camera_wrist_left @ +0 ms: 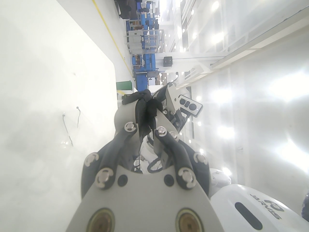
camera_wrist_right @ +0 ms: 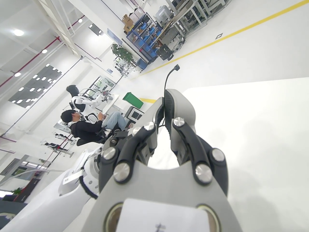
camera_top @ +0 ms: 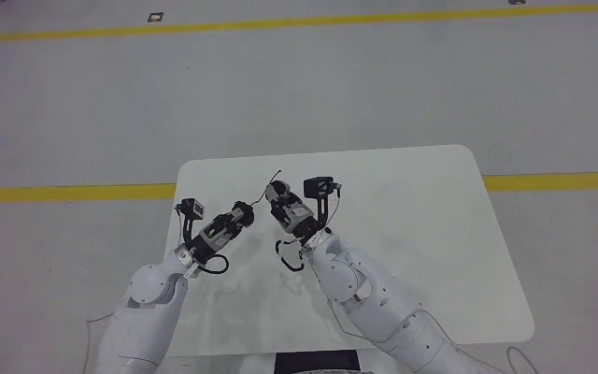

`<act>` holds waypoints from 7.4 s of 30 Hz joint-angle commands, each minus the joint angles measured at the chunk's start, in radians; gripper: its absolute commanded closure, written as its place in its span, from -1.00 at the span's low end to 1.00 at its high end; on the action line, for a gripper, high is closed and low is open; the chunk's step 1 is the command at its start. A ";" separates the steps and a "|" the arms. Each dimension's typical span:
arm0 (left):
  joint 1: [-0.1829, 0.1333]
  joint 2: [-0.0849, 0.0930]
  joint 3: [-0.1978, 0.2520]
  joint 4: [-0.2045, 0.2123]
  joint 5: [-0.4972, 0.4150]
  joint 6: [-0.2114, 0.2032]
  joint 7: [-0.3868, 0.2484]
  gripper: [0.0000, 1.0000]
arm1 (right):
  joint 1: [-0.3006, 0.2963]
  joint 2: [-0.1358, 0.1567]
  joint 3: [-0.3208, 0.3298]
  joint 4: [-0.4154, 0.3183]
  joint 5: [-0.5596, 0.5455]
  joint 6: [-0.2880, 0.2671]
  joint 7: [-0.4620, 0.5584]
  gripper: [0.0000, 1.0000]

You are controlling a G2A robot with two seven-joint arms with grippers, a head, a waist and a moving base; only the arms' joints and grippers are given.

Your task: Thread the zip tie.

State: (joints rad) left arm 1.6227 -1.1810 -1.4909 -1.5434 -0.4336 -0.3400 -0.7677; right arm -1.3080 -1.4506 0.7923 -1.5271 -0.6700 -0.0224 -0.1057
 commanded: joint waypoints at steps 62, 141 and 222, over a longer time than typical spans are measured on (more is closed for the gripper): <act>0.000 0.000 0.000 0.000 0.000 0.000 0.000 1.00 | -0.016 -0.041 0.030 0.033 -0.122 -0.010 0.002 1.00; 0.000 0.000 0.000 0.000 0.000 0.000 0.000 1.00 | -0.035 -0.066 0.064 0.049 -0.211 -0.033 0.021 1.00; -0.026 0.024 0.047 0.013 -0.015 0.012 0.047 1.00 | -0.037 -0.075 0.034 0.090 -0.406 -0.041 0.037 1.00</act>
State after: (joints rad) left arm 1.5964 -1.1572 -1.4438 -1.5306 -0.4491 -0.3282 -0.7206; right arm -1.3458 -1.5253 0.8276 -1.4383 -1.0754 -0.0640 -0.0693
